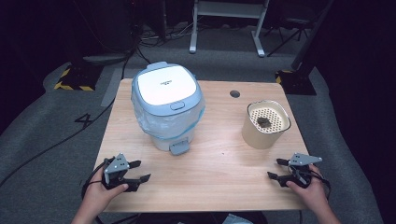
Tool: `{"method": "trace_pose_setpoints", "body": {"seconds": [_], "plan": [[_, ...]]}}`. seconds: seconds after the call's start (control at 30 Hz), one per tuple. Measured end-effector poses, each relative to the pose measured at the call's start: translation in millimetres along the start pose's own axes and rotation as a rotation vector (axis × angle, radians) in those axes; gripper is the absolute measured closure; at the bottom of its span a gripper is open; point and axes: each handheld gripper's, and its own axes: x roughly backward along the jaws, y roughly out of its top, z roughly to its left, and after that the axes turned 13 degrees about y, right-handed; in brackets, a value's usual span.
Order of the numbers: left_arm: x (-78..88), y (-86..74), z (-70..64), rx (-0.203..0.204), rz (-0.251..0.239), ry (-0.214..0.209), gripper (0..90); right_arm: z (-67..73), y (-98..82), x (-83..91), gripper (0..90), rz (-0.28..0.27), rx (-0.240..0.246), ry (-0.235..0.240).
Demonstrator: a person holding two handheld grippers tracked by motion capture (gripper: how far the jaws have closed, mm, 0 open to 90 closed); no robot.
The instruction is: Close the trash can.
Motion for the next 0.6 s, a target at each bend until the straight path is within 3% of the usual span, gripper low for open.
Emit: {"method": "trace_pose_setpoints", "body": {"seconds": [0.2, 0.3, 0.33, 0.43, 0.6], "plan": [[-10.6, -3.6, -1.9, -0.034, 0.083, 0.040, 29.5, 0.0, 0.0, 0.0, 25.3, 0.000, 0.001, 0.001], [-16.2, -6.1, -2.0, -0.078, 0.136, 0.077, 26.0, 0.0, 0.0, 0.0, 25.3, 0.000, 0.000, 0.000], [-18.4, -7.5, -1.5, -0.089, 0.140, 0.079, 24.7, 0.0, 0.0, 0.0, 25.3, 0.000, 0.000, 0.000], [-21.7, -9.9, -0.1, -0.069, 0.118, 0.067, 18.2, 0.1, 0.0, 0.0, 25.3, 0.000, 0.000, 0.000], [-22.3, -9.8, -0.1, -0.066, 0.122, 0.078, 15.9, 0.1, 0.0, 0.0, 25.3, 0.000, 0.000, 0.000]]}}
